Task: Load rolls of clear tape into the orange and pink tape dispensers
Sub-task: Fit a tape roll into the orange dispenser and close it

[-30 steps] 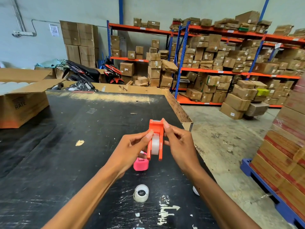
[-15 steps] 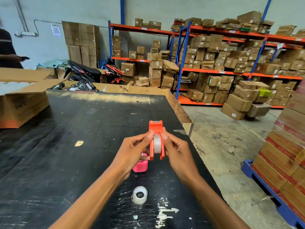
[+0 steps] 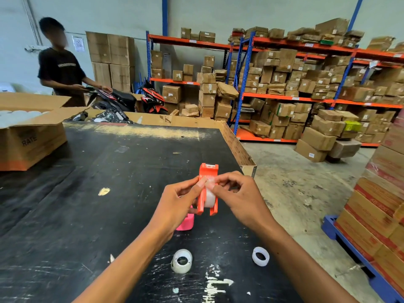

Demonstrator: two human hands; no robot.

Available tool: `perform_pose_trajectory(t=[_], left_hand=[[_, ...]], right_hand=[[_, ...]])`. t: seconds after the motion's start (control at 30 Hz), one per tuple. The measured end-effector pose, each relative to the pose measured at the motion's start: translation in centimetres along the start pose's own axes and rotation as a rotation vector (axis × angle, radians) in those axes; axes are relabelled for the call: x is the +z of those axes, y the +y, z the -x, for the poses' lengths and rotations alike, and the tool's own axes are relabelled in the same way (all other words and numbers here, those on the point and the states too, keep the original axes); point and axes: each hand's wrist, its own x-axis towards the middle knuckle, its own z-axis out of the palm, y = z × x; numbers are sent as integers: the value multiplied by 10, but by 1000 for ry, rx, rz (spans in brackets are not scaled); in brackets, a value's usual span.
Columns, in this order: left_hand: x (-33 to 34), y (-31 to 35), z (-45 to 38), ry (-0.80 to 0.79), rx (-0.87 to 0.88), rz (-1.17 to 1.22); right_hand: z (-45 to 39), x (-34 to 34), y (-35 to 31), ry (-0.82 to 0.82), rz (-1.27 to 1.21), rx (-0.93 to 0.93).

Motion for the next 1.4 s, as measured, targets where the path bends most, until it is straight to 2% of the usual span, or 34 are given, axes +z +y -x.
perform_pose_trajectory(t=[0.3,0.63,1.03,1.27,1.4], left_hand=[[-3,-2,13,-85,-26,-93],[-4,7,29,-127,-94,-40],[-19,-2,27,-163,-2,-119],[-27,-7,24,-173,72,-162],[-18,-13,25,-165,-12,-92]], right_hand=[[-8,-11,-17,90,28,-140],[-9,-13,-26,33,-15,23],[-14,-16,-37,-133,-149,271],[-23,-14,-40,-188,-124,296],[-26,-12,-29,-174,-68,334]])
